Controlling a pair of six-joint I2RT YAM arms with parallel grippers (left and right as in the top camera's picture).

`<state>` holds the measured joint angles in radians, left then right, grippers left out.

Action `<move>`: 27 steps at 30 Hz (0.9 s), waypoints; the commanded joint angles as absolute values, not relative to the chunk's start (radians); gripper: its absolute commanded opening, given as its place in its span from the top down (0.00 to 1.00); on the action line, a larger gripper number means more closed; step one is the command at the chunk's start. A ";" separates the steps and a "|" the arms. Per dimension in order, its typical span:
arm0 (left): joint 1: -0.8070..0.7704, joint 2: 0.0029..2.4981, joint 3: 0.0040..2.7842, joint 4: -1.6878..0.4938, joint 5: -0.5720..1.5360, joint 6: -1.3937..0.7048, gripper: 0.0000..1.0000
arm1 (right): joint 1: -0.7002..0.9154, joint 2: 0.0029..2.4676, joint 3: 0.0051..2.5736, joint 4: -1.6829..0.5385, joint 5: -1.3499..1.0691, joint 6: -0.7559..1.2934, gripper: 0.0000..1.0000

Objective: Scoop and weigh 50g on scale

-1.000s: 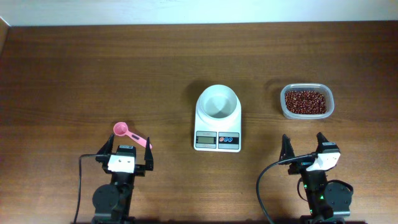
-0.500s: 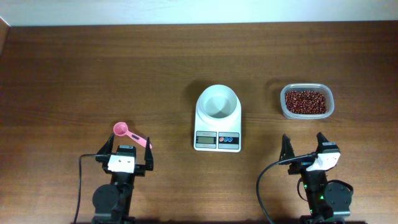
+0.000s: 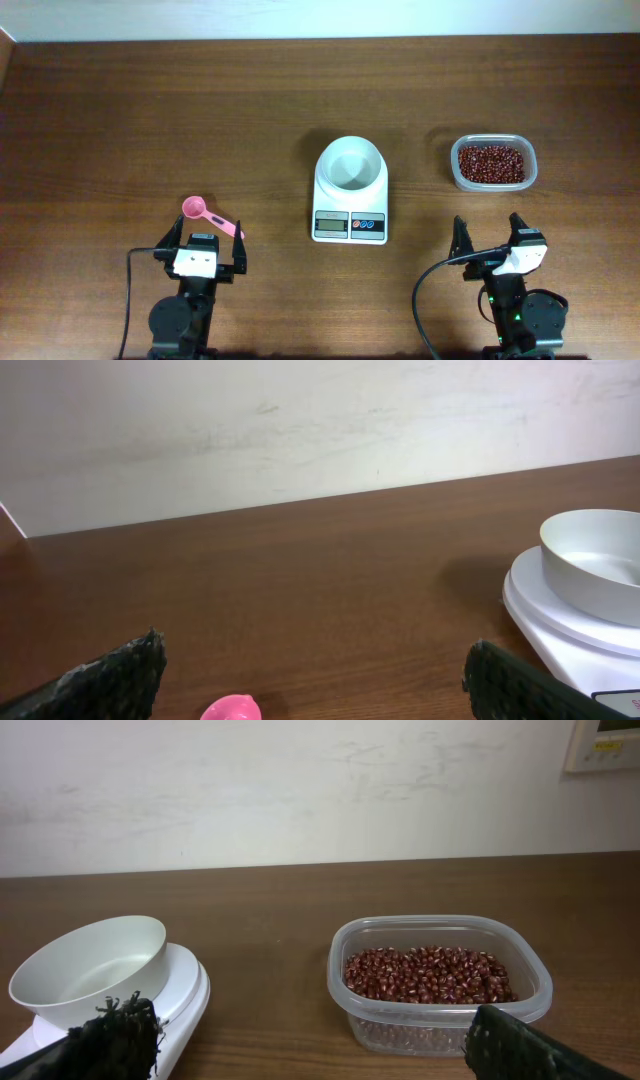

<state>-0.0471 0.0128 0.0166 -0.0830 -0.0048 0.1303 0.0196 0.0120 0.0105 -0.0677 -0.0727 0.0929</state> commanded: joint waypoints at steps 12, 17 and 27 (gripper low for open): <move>-0.041 0.011 0.009 -0.083 -0.004 0.136 0.01 | 0.026 0.003 0.006 -0.072 -0.078 0.085 0.01; -0.041 0.011 0.009 -0.083 -0.009 0.136 0.01 | 0.026 0.003 0.006 -0.072 -0.078 0.085 0.01; -0.041 0.011 0.009 0.124 -0.050 0.136 0.01 | 0.026 0.003 0.006 -0.072 -0.078 0.085 0.01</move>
